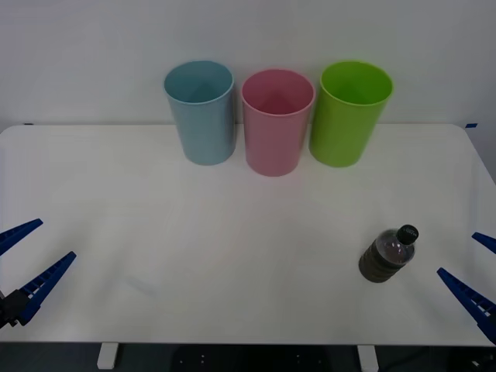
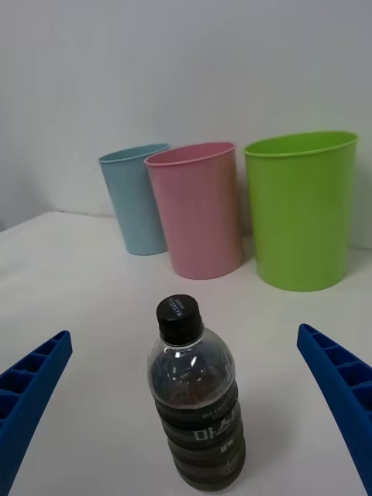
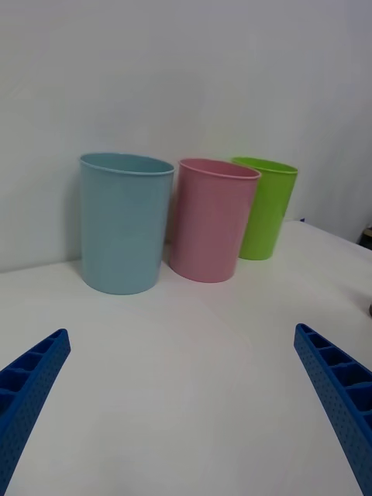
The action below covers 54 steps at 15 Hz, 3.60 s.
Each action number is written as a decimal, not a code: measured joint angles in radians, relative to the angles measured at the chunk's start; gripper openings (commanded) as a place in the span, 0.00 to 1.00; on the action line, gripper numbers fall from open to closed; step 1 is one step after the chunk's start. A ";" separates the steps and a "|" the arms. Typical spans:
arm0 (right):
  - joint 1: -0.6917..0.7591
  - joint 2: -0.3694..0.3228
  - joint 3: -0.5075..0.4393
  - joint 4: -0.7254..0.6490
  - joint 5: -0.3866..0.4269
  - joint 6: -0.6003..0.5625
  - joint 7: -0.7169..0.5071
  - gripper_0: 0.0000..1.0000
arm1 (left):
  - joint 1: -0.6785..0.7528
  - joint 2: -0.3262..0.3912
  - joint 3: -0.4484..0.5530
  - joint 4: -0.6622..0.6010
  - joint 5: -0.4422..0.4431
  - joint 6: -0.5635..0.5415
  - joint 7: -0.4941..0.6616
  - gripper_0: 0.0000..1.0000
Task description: Grasp the object on the table and drop it into the matching bin: aluminum can to the light blue bin, PET bottle to the pink bin.
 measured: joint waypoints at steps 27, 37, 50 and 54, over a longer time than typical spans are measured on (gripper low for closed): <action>-0.047 -0.011 0.131 0.259 0.078 0.056 0.302 1.00 | 0.000 0.000 0.000 0.000 0.000 0.000 0.000 1.00; -0.132 -0.011 0.220 0.334 0.059 0.109 0.350 1.00 | 0.000 0.000 0.000 0.000 0.000 0.000 0.000 1.00; -0.204 0.009 0.340 0.334 0.040 0.259 0.389 1.00 | 0.000 0.000 0.000 0.000 0.000 0.000 0.000 1.00; -0.221 0.017 0.358 0.334 0.041 0.293 0.397 1.00 | 0.000 0.000 0.000 0.000 0.000 0.000 0.000 1.00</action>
